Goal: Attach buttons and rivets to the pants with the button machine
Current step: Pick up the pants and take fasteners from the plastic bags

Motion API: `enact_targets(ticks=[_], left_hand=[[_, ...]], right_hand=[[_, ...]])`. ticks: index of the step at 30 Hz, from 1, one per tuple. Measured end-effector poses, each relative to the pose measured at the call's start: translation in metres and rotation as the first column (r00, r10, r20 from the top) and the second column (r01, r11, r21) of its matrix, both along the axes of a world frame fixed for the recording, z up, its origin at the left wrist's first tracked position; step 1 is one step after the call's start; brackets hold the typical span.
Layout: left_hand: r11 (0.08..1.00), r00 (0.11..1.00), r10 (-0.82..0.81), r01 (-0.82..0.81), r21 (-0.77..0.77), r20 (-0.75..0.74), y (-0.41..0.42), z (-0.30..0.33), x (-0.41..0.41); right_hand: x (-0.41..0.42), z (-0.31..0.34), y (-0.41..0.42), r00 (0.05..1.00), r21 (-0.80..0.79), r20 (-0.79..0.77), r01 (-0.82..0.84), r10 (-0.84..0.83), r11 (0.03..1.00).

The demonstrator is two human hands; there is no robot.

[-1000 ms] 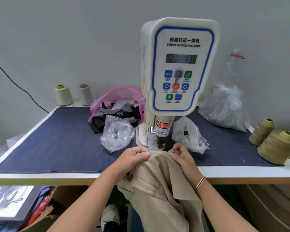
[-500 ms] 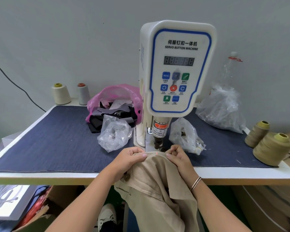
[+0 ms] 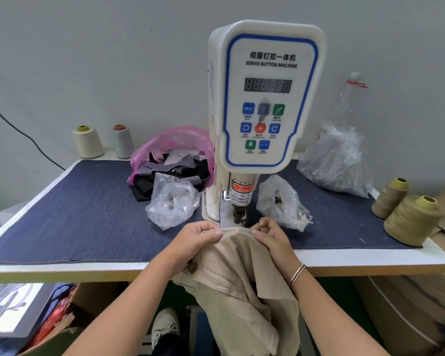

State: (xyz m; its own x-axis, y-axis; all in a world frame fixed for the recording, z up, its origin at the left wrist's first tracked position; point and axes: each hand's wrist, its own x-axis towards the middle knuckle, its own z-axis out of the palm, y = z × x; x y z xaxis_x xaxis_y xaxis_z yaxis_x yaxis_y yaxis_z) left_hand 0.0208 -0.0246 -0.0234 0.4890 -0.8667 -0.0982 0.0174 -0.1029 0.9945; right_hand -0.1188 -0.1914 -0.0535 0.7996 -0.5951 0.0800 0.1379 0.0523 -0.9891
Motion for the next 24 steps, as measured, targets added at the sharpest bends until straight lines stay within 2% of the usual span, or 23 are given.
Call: enact_targets(ticks=[20,24], left_hand=[[1.000,1.000,-0.006,0.006,-0.022,-0.015,0.000,-0.002,0.001],[0.998,0.999,-0.036,0.037,-0.045,0.024,0.002,-0.003,-0.002]], right_hand=[[-0.002,0.002,0.001,1.000,-0.063,-0.022,-0.009,0.008,0.998],[-0.009,0.007,0.008,1.000,-0.053,0.005,-0.029,0.029,0.998]])
